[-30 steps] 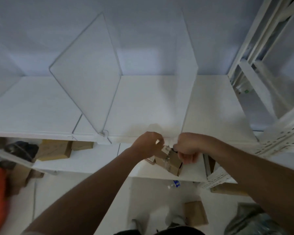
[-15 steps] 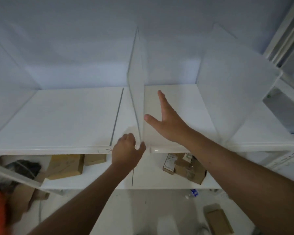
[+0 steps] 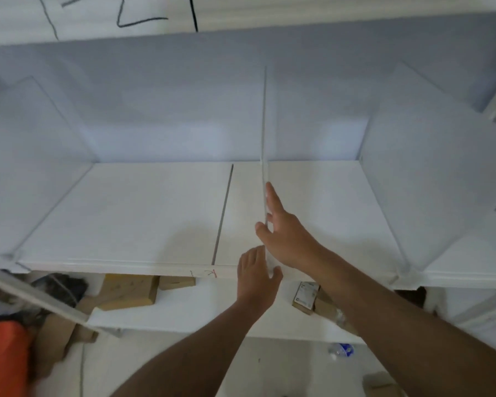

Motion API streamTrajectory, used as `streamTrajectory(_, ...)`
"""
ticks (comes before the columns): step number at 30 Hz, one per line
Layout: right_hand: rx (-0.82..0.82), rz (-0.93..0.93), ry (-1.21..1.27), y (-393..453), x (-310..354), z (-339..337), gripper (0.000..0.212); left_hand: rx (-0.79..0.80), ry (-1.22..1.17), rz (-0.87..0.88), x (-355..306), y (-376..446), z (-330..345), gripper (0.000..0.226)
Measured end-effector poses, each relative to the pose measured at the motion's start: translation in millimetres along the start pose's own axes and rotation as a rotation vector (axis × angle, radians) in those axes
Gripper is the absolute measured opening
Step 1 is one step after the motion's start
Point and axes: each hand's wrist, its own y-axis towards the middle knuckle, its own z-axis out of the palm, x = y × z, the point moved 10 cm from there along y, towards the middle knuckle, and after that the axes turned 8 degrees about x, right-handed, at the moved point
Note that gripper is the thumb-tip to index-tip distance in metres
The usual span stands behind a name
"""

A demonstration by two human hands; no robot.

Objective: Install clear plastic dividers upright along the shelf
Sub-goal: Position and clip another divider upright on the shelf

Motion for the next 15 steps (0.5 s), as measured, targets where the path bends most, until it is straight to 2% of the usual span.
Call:
streamTrajectory(6, 0.017, 0.073, 0.086, 3.3, -36.1, 18.9, 0.079, -0.060, 0.091, 0.039, -8.4, -0.9, 1.7, 0.055)
streamTrajectory(15, -0.034, 0.195, -0.084, 3.9, -39.8, 35.7, 0.079, -0.052, 0.246, 0.175, 0.9, 5.1, -1.6, 0.047)
